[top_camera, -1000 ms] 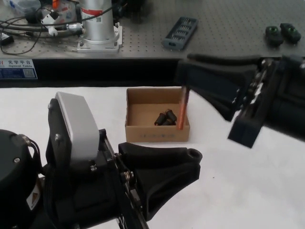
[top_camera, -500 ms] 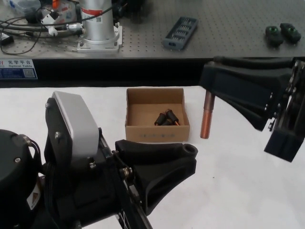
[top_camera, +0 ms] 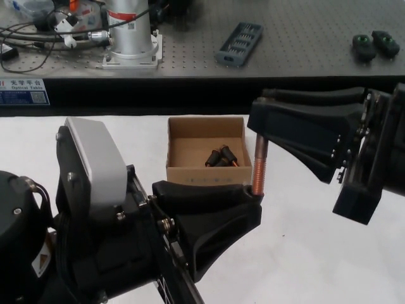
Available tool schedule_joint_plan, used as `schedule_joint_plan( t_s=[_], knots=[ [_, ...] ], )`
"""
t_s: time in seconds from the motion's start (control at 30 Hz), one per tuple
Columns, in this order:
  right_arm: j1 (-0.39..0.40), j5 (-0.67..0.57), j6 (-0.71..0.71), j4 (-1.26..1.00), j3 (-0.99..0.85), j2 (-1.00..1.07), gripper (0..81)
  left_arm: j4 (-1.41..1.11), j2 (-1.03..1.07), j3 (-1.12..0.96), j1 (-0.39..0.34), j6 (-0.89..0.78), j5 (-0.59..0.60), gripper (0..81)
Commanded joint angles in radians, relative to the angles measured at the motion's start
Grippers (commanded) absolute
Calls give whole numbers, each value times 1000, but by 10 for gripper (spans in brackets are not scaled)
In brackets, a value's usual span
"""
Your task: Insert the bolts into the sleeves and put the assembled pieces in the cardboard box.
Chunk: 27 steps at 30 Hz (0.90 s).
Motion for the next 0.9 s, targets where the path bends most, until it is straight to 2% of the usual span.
schedule_joint_plan(
  t_s=[0.0,0.43,0.87],
  knots=[
    [-4,-13,0,-22,-4,0,36,-28,-12,-6,2,15,-1,6],
    [-4,-76,43,-22,-3,0,36,-48,-12,-6,2,7,-40,6],
    [-4,-35,-220,-65,-3,0,36,-74,-12,-6,2,-3,-45,6]
  ],
)
